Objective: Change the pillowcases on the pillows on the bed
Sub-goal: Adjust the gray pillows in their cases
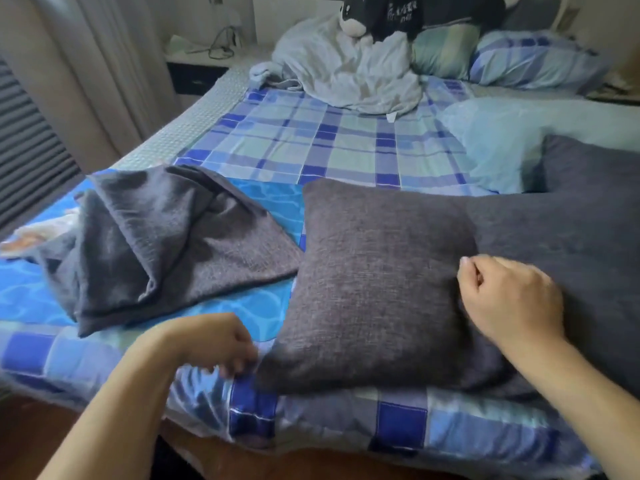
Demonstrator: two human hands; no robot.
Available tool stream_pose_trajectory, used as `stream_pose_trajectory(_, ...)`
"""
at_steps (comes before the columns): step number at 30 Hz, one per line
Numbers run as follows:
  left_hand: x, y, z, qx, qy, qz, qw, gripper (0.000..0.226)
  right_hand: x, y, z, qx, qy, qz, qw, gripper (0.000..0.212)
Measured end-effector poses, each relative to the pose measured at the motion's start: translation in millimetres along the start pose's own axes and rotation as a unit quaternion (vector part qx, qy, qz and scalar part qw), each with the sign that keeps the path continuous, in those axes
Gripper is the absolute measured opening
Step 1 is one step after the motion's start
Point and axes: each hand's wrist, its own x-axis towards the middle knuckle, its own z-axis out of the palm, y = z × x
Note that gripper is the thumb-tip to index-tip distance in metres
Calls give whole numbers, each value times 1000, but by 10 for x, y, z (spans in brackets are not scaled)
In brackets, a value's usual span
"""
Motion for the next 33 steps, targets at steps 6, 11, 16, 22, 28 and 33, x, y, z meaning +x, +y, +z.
stream_pose_trajectory(6,717,630,140,-179,315,188,913,31,1638,-681,-16,-38,-208,-33,977,42)
stream_pose_trajectory(11,669,695,178,104,194,241,945,22,1929,-1144,570,80,-362,-108,922,78)
stream_pose_trajectory(16,445,396,-245,28,84,194,977,22,1057,-912,556,199,-30,-127,971,57)
stream_pose_trajectory(22,365,693,-428,-445,461,253,724,11,153,-784,207,268,178,-210,923,43)
stream_pose_trajectory(28,9,1017,-136,-312,503,444,672,19,156,-816,174,269,199,-228,914,44)
stream_pose_trajectory(33,-182,964,-202,-104,558,394,723,5,150,-845,156,262,192,-230,918,43)
